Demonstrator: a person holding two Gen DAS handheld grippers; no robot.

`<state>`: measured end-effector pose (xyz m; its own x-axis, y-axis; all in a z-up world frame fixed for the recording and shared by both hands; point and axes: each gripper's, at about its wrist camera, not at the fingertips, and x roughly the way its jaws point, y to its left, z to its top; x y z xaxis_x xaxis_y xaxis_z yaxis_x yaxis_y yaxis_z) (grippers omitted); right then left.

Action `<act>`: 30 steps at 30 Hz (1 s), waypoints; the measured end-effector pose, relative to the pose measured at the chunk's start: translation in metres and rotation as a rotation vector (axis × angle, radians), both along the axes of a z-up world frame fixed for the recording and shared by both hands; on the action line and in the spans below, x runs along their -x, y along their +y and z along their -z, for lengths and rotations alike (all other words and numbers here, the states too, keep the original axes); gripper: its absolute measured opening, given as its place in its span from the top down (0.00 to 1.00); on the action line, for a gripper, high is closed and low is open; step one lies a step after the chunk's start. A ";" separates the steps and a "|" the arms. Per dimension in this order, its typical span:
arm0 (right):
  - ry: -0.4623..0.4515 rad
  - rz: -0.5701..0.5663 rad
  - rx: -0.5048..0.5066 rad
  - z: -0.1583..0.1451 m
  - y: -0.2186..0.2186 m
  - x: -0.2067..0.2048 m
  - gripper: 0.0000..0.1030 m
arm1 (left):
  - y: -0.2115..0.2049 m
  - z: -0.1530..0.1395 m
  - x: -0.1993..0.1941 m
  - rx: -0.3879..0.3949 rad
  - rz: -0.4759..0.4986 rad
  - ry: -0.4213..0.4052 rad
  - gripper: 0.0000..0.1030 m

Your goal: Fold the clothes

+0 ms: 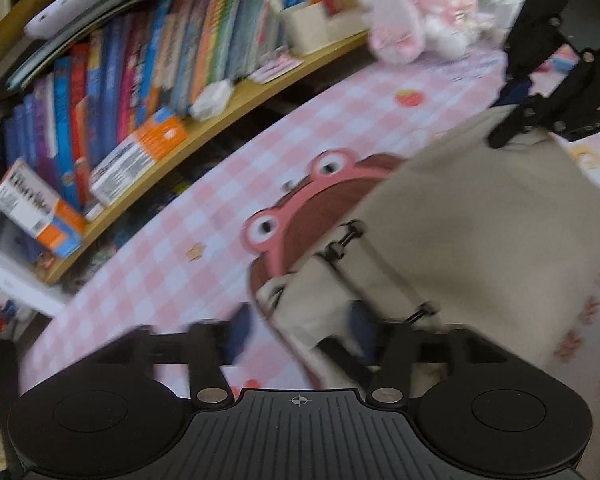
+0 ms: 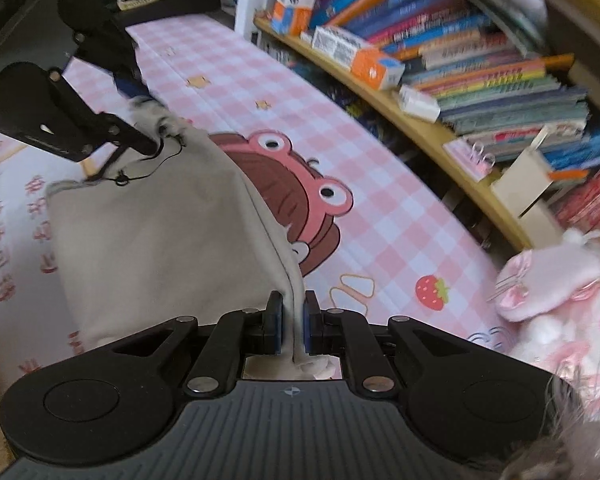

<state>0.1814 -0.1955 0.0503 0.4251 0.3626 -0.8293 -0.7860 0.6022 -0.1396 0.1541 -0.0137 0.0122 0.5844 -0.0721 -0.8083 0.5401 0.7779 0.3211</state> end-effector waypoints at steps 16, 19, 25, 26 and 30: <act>0.234 0.635 -0.572 0.020 -0.089 0.035 0.69 | 0.086 0.028 0.028 0.774 -0.427 0.242 0.54; 0.282 0.723 -0.550 0.040 -0.087 0.044 0.85 | 0.083 0.035 0.025 0.797 -0.438 0.254 0.87; 0.298 0.709 -0.573 0.054 -0.092 0.044 0.88 | 0.096 0.019 0.035 0.879 -0.466 0.104 0.97; 0.305 0.707 -0.581 0.056 -0.093 0.043 0.88 | 0.097 0.022 0.033 0.873 -0.479 0.104 0.97; 0.313 0.726 -0.595 0.057 -0.093 0.040 0.87 | 0.102 0.035 0.027 0.930 -0.551 0.147 0.93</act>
